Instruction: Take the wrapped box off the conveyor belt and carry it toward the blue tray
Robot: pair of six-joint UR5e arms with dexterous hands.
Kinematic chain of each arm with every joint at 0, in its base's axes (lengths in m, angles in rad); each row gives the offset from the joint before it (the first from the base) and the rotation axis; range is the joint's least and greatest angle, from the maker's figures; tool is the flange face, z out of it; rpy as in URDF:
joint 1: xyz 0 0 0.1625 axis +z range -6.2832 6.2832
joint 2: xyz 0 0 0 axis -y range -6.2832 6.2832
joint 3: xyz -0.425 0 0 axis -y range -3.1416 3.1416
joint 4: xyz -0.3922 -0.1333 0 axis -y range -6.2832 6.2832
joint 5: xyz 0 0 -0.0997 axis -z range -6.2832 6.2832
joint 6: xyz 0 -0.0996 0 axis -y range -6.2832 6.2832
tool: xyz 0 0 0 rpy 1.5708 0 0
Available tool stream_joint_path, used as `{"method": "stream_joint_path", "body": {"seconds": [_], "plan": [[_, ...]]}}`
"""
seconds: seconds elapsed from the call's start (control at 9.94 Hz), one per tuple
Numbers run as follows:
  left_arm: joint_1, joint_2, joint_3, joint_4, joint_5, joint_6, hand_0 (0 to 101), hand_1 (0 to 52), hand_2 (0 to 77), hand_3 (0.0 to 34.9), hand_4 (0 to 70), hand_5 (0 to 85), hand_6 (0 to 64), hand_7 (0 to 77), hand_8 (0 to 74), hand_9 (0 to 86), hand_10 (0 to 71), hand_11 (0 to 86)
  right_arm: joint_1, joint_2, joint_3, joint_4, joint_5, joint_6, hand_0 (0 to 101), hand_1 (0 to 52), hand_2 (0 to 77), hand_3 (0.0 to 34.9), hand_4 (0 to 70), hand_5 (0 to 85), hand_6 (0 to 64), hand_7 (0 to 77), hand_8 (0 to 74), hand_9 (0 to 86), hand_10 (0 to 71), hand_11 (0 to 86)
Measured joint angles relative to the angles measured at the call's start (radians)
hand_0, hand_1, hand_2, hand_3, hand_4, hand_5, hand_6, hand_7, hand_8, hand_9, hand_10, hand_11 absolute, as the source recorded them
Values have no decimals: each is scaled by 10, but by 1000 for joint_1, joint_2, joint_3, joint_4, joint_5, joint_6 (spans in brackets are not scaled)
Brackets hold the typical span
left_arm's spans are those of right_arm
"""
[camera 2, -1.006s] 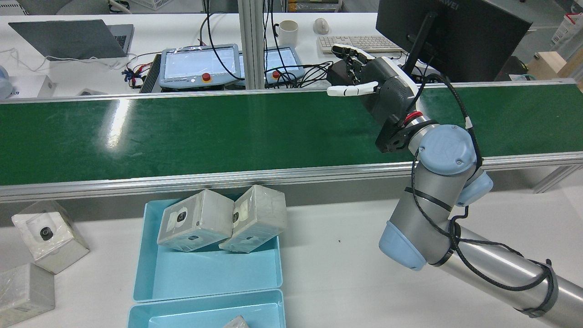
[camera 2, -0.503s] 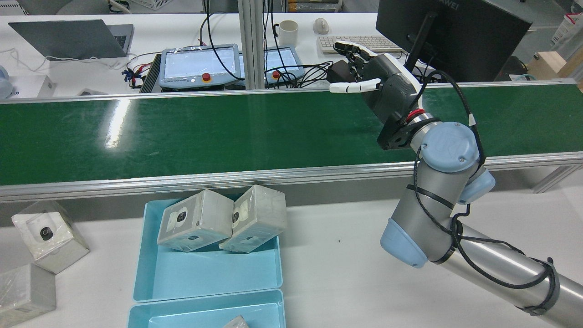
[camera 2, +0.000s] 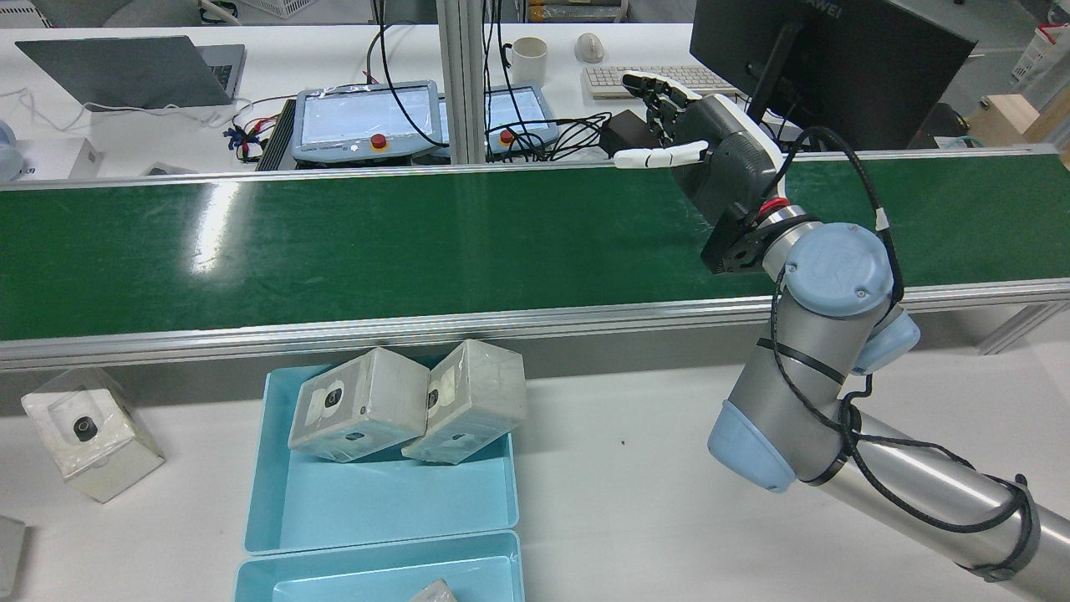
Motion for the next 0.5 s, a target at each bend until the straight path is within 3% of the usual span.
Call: {"method": "stream_joint_path", "body": {"seconds": [0.5], "plan": [[0, 0, 0, 0, 0, 0, 0, 0, 11, 0, 0, 11, 5, 0, 5, 0, 5, 5, -9, -2, 4, 0, 1, -4, 500, 180, 131, 0, 87, 245, 44, 55, 0, 22, 0, 5]]}}
